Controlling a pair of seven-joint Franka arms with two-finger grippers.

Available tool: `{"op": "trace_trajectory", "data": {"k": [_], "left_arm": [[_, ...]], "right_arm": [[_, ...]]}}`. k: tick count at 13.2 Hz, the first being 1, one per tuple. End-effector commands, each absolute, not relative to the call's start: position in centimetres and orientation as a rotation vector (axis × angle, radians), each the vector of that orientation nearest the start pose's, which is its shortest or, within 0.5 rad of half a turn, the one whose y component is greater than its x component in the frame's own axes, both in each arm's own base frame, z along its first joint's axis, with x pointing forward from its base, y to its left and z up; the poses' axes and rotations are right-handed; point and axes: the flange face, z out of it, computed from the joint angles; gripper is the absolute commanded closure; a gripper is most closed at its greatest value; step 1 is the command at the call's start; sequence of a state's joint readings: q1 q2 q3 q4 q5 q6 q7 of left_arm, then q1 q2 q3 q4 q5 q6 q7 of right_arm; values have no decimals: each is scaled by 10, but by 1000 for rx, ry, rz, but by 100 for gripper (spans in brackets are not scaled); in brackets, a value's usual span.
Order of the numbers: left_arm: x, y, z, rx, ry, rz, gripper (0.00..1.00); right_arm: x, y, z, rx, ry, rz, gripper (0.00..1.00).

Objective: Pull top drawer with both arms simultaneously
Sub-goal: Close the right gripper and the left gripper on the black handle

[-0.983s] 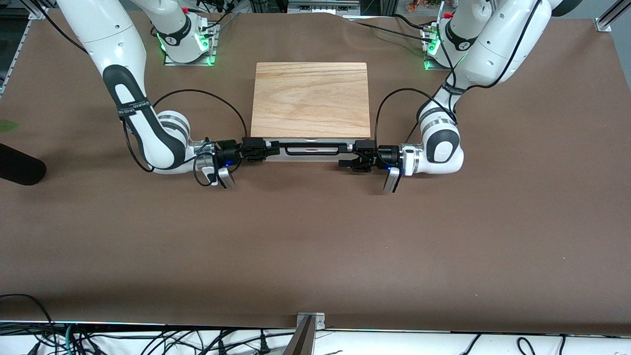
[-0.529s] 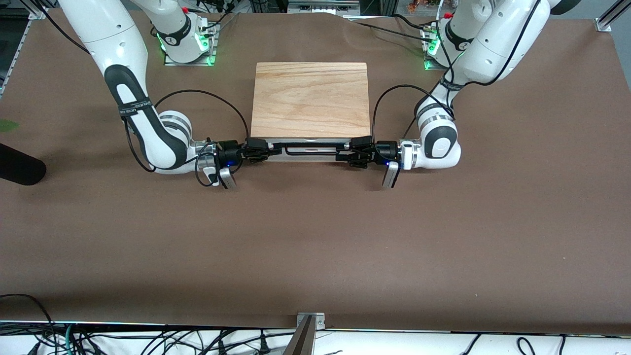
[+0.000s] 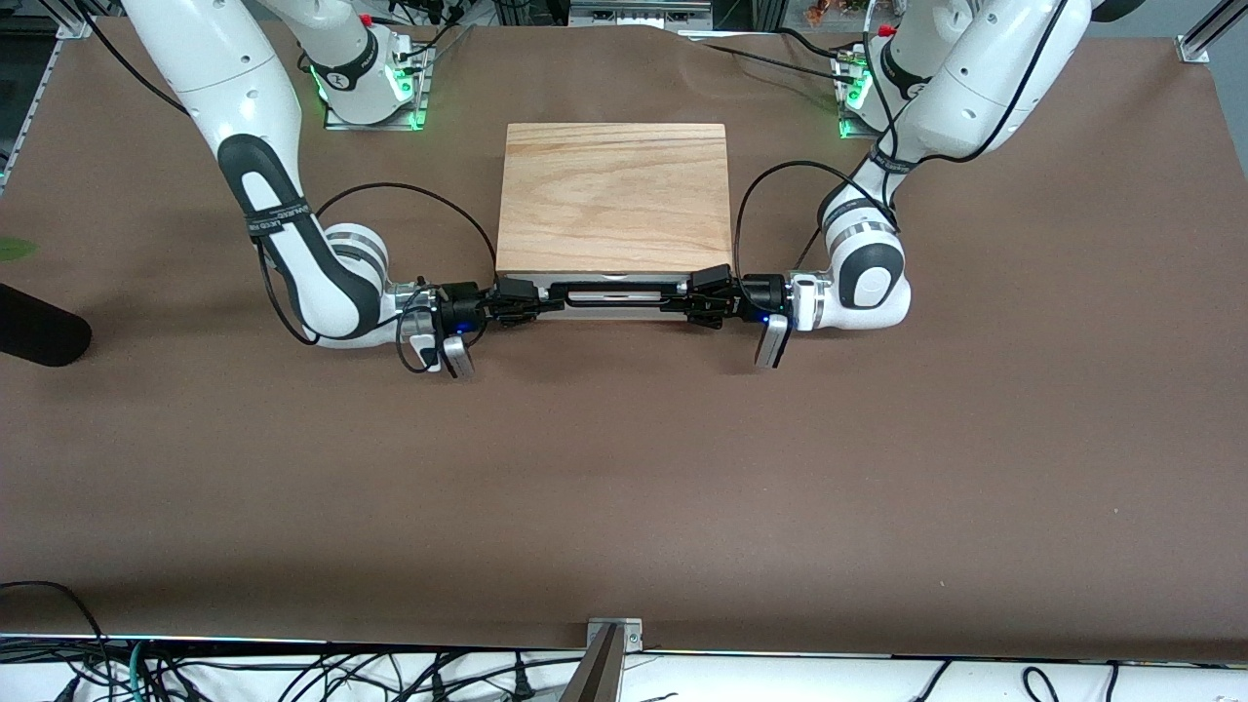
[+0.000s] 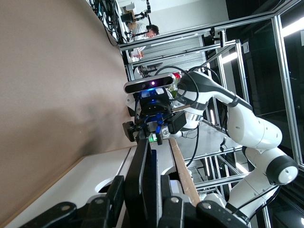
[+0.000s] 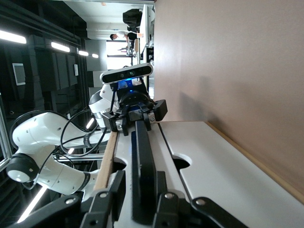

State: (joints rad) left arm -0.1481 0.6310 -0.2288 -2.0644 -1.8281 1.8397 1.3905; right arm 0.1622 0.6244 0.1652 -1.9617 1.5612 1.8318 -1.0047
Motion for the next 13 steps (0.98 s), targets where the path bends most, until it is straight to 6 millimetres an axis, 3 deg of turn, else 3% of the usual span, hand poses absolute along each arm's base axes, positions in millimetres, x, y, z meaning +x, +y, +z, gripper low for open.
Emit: {"op": "trace_trajectory", "data": {"k": [1, 4, 9, 11, 13], "left_arm": [[477, -278, 151, 1573, -164, 192, 63], [475, -278, 149, 1576, -157, 183, 93], [471, -277, 137, 1586, -136, 163, 95], [469, -276, 130, 1589, -127, 155, 100], [468, -276, 124, 1592, -117, 148, 100]], "right_arm": [[534, 271, 174, -1696, -151, 97, 67], [532, 276, 175, -1688, -163, 98, 68], [529, 281, 173, -1682, -171, 103, 74], [529, 281, 173, -1681, -172, 104, 83], [530, 281, 174, -1680, -172, 103, 85]]}}
